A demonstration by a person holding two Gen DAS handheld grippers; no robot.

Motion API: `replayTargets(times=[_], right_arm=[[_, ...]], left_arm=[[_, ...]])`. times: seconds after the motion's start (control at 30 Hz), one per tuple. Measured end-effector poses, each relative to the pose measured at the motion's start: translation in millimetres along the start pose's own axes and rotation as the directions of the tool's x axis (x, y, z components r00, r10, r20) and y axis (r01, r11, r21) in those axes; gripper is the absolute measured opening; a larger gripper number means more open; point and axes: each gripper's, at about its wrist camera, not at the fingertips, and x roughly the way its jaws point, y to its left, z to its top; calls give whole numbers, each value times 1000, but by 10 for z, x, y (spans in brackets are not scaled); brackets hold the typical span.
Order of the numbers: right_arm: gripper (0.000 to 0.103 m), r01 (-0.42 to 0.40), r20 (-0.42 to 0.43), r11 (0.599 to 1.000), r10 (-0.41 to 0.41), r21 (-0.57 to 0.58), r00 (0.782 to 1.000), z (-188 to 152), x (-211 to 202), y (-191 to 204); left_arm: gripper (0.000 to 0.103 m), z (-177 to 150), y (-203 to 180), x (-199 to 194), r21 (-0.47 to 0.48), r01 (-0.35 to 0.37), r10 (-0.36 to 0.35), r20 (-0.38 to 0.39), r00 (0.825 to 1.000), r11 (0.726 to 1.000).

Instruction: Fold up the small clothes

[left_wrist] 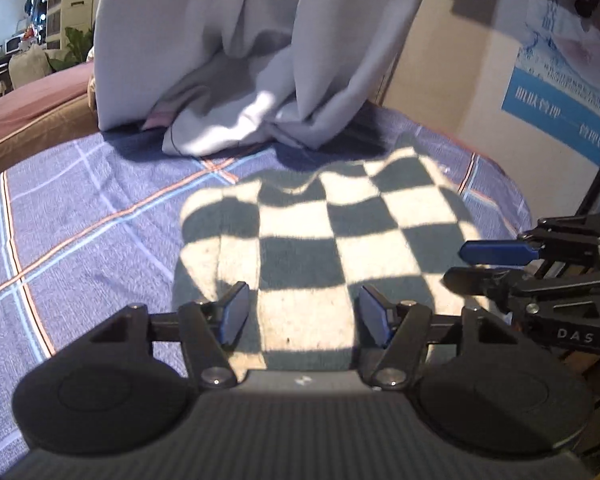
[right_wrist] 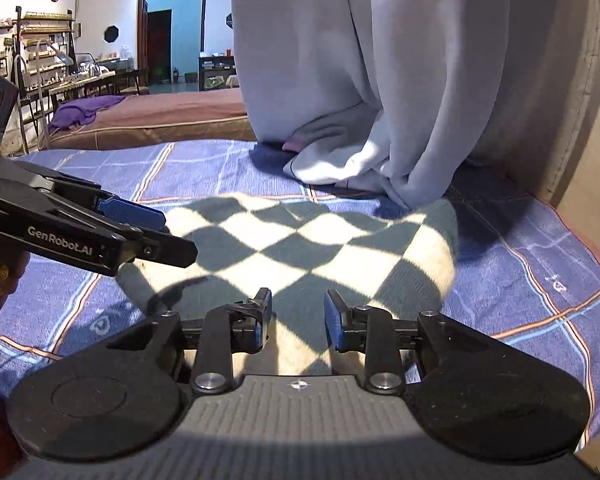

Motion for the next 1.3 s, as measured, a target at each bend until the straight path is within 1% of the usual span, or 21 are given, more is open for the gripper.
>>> replayTargets(times=[0.03, 0.1, 0.17, 0.3, 0.4, 0.5, 0.53, 0.57, 0.63, 0.7, 0.8, 0.83, 0.87, 0.93, 1.0, 1.1, 1.13, 1.2, 1.3], right_arm=[[50, -2, -7, 1000, 2, 11, 1000, -51, -21, -17], [50, 4, -30, 1000, -4, 22, 1000, -117, 55, -18], [51, 9, -47, 999, -7, 42, 999, -244, -64, -38], [51, 18, -63, 999, -15, 34, 998, -313, -16, -18], [52, 14, -69, 998, -10, 65, 998, -356, -4, -49], [54, 15, -66, 996, -9, 87, 998, -367, 1, -63], [54, 19, -66, 996, -14, 83, 998, -370, 3, -57], [55, 23, -66, 997, -18, 80, 998, -371, 3, -53], [55, 27, -69, 996, -22, 80, 997, -360, -3, -43], [57, 34, -75, 996, -28, 82, 997, -333, -14, -37], [64, 55, -79, 995, -48, 87, 996, -274, -53, -22], [74, 62, -75, 993, -55, 98, 996, -254, -75, -17], [89, 69, -70, 992, -61, 107, 996, -232, -98, -8], [101, 89, -62, 990, -83, 108, 995, -174, -155, 29], [101, 103, -53, 992, -100, 66, 994, -97, -207, 92], [103, 134, -58, 991, -134, 4, 989, 57, -276, 157], [103, 143, -65, 990, -143, -2, 988, 108, -295, 162], [103, 157, -68, 987, -158, -10, 985, 211, -351, 157], [103, 167, -64, 986, -169, -28, 984, 330, -445, 156]], left_arm=[[61, -48, 21, 40, -7, -7, 7, -12, 1000, 1000], [61, -149, 64, 95, -22, 3, -3, -26, 1000, 1000], [62, -200, 78, 123, -18, 4, -4, -33, 999, 1000], [66, -225, 61, 179, 5, -1, 1, -44, 999, 1000], [70, -249, 45, 201, 18, 4, -4, -48, 999, 1000], [77, -262, 7, 202, 45, 2, 0, -45, 999, 999], [81, -257, -3, 197, 51, 1, 2, -44, 999, 999], [89, -257, -14, 188, 55, 6, -4, -47, 999, 998], [98, -255, -62, 166, 79, 17, -12, -67, 998, 997], [99, -251, -133, 85, 121, -7, 14, -57, 998, 993], [101, -196, -244, -121, 175, -74, 78, -15, 997, 982], [103, -162, -272, -198, 186, -99, 102, -3, 995, 977], [103, -119, -291, -279, 192, -122, 123, 7, 992, 974], [103, -17, -298, -450, 185, -142, 140, 25, 990, 972], [103, 100, -281, -615, 159, -151, 148, 28, 989, 976], [103, 226, -312, -771, 146, -179, 182, -5, 983, 973], [103, 243, -330, -805, 148, -191, 195, -15, 981, 970], [103, 256, -366, -845, 154, -230, 240, -46, 970, 961], [103, 237, -354, -859, 143, -250, 263, -80, 961, 958]])
